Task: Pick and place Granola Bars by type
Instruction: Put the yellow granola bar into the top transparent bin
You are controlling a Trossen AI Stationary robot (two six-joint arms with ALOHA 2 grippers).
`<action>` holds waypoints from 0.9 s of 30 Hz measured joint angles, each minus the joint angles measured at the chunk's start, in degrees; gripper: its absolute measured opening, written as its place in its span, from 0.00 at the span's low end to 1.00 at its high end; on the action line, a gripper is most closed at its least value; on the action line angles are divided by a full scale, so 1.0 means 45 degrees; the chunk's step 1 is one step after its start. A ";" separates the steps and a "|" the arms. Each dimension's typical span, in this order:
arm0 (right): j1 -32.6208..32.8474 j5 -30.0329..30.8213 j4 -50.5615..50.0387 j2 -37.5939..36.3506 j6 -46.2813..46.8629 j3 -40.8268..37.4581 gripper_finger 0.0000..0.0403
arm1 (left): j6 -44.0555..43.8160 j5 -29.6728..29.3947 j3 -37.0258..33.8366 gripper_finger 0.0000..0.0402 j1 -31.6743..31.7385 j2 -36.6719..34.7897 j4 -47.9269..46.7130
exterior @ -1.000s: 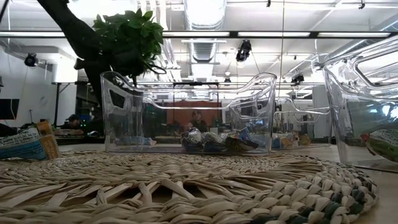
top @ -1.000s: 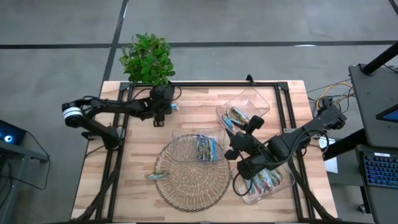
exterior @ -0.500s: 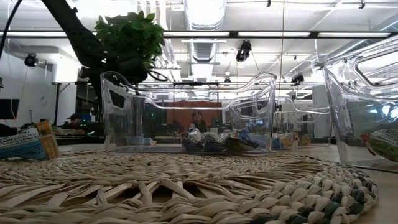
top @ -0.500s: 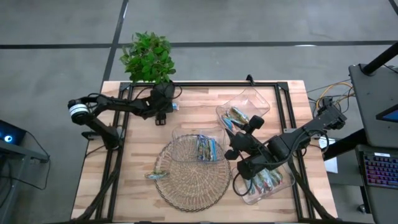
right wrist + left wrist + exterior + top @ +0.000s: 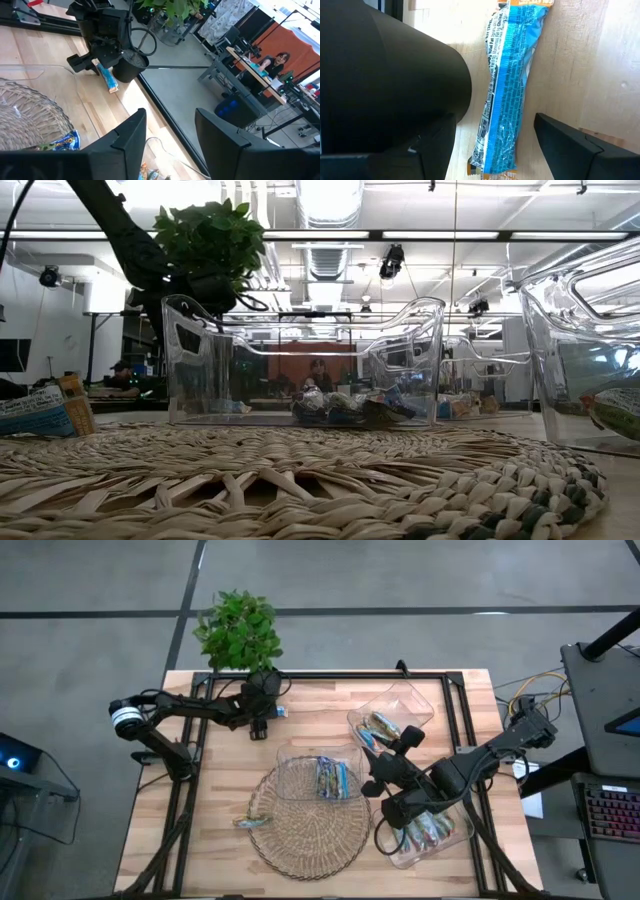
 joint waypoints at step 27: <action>-0.0010 -0.0005 0.0010 0.0000 -0.0039 0.0000 0.31 | -0.1117 0.0342 0.0000 0.00 0.0010 -0.0027 -0.0049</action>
